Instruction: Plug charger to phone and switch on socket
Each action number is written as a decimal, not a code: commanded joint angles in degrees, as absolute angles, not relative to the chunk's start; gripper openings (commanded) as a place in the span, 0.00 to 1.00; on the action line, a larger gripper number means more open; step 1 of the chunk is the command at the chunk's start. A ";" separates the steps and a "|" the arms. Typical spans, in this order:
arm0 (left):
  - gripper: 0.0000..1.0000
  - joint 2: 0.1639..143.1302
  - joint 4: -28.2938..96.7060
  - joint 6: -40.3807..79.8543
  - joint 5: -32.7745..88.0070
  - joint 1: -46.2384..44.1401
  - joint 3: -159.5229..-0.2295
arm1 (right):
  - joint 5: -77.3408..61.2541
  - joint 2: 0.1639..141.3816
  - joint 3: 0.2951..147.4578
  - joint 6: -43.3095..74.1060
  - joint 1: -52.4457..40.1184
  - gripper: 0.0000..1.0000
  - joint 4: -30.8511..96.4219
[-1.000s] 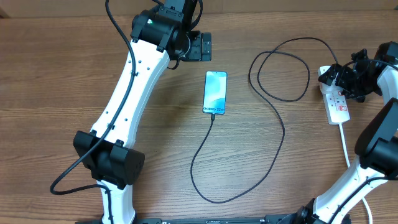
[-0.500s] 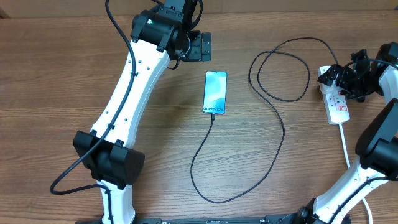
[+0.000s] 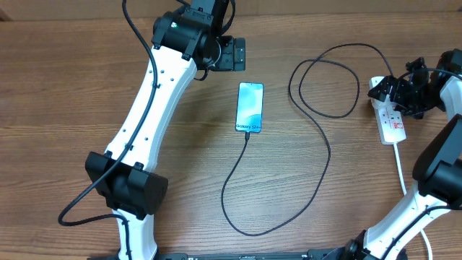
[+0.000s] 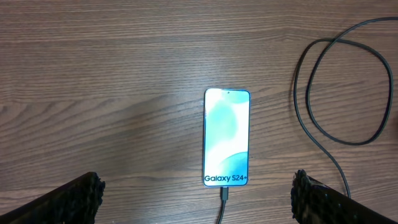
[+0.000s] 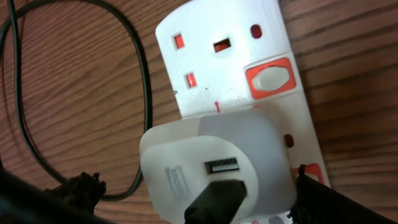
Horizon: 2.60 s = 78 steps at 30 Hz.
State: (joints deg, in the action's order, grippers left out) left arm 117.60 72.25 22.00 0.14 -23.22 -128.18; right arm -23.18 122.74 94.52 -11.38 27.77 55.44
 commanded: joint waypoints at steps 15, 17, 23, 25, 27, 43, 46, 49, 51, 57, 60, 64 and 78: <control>1.00 117.75 72.18 20.73 -0.84 -23.07 -128.29 | -26.57 123.76 95.57 -11.90 25.12 1.00 59.86; 1.00 117.75 72.18 20.73 -0.82 -23.07 -128.29 | -25.43 123.52 97.51 -12.10 25.58 1.00 62.81; 1.00 117.75 72.18 20.73 -0.82 -23.07 -128.29 | -20.93 116.88 98.76 -9.06 25.91 1.00 65.76; 1.00 117.75 72.18 20.73 -0.82 -23.07 -128.29 | -18.70 113.38 98.76 -6.98 25.89 1.00 66.76; 1.00 117.75 72.18 20.73 -0.84 -23.07 -128.29 | -16.34 108.73 98.76 -4.78 25.87 1.00 68.31; 1.00 117.75 72.18 20.73 -0.84 -23.07 -128.29 | -16.29 89.10 98.70 -4.29 24.08 1.00 70.65; 1.00 117.75 72.18 20.73 -0.82 -23.07 -128.29 | -16.29 89.10 98.70 -4.29 24.05 1.00 70.63; 1.00 117.75 72.18 20.73 -0.84 -23.07 -128.29 | -16.29 89.10 98.70 -4.29 24.05 1.00 70.65; 1.00 117.75 72.18 20.73 -0.84 -23.07 -128.29 | -16.29 89.10 98.70 -4.29 24.05 1.00 70.63; 1.00 117.75 72.16 20.73 -0.84 -23.07 -128.29 | -16.29 89.10 98.70 -4.29 24.08 1.00 70.65; 1.00 117.75 72.16 20.73 -0.82 -23.07 -128.29 | -16.29 89.10 98.70 -4.29 24.05 1.00 70.65; 1.00 117.75 72.16 20.73 -0.84 -23.07 -128.29 | -16.29 89.10 98.70 -4.29 24.05 1.00 70.65; 1.00 118.15 74.74 19.57 -2.26 -23.07 -128.18 | -16.29 89.10 98.70 -4.29 24.08 1.00 70.65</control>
State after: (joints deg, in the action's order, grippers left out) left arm 117.60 74.08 21.76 -0.23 -23.22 -128.18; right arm -16.91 89.21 98.56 -4.47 24.16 70.72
